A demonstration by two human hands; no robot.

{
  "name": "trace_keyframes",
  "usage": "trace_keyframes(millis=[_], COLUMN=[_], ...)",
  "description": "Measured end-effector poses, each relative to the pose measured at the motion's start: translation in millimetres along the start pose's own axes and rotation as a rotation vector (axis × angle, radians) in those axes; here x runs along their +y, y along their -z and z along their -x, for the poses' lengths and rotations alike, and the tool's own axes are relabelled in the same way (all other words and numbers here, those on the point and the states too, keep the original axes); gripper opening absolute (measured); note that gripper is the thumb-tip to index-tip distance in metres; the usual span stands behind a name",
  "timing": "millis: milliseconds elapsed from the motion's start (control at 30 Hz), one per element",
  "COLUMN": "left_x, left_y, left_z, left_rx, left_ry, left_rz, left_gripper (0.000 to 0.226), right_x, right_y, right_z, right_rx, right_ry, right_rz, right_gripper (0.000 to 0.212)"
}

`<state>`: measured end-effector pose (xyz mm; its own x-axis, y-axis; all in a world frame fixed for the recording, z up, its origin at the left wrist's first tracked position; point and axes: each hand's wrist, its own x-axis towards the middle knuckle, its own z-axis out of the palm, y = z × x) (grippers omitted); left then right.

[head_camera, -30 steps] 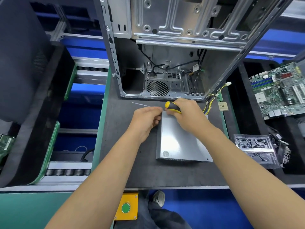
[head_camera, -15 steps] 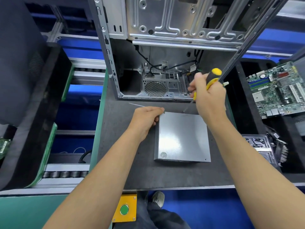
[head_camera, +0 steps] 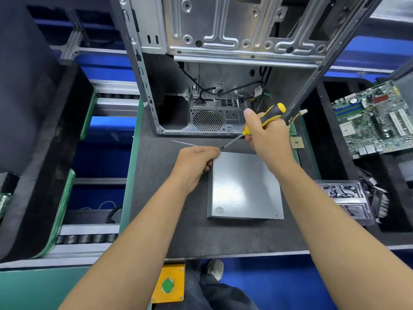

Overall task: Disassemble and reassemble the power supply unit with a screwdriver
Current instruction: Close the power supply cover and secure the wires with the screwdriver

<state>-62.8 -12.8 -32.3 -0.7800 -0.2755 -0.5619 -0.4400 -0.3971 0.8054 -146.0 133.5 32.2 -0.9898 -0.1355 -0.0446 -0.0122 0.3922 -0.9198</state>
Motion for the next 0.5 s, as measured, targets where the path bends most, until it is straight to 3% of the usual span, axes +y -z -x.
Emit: trace_keyframes(millis=[200,500], left_x=[-1.3,-0.5], left_y=[2.3,3.4], left_z=[0.0,1.2], left_rx=[-0.020,-0.035], left_ry=[-0.001,0.012], left_rz=[0.008,0.048], left_gripper=[0.012,0.015], right_x=[-1.3,-6.2], right_y=[-0.8,-0.1], right_z=[5.0,4.6], right_rx=[0.003,0.024], right_ry=[0.069,0.069], right_rz=[0.140,0.092], right_gripper=[0.056,0.052])
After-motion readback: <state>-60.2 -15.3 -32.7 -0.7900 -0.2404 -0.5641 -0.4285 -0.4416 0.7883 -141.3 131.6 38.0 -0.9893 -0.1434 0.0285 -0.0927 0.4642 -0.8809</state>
